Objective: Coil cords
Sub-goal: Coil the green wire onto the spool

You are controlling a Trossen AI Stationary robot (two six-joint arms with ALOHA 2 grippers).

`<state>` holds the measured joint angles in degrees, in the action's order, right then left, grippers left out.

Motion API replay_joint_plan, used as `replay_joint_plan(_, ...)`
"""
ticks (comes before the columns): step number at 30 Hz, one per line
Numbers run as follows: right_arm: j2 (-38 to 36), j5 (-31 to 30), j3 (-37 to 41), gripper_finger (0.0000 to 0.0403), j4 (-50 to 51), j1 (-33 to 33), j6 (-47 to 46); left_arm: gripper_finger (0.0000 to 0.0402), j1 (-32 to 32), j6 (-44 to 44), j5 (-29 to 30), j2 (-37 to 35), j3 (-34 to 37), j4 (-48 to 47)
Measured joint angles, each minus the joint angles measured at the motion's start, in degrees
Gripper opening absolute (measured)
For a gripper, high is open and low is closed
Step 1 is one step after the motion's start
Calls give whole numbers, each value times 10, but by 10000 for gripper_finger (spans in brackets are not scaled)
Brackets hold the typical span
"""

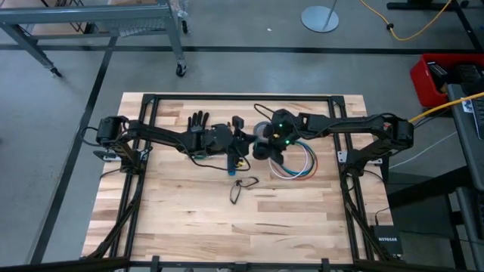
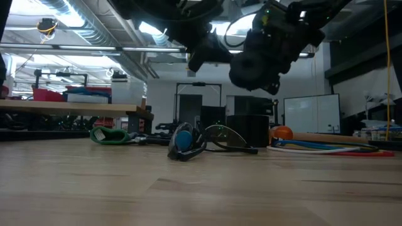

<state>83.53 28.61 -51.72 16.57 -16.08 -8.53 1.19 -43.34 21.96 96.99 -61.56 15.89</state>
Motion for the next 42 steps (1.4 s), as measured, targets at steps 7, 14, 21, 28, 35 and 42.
replay_joint_plan(7, 0, -114, 0, 1, -1, 0, -46, 0, 0, -16, 5, 0, 0, 8)
replay_joint_plan(14, 0, -174, 0, 1, -9, 1, -65, 0, 0, -39, 6, 0, 0, 17)
replay_joint_plan(21, 0, -185, 1, 1, -64, 1, -65, 4, 0, -48, 7, 0, 0, 51)
replay_joint_plan(28, 0, -218, 1, 1, -84, 1, -77, 23, 0, -47, 7, 0, 0, 78)
replay_joint_plan(35, 1, -252, 1, 1, -142, 1, -76, 18, -2, -54, 10, -2, 0, 94)
replay_joint_plan(42, 1, -278, 2, 1, -178, 0, -76, 24, -3, -94, 10, -2, -1, 111)
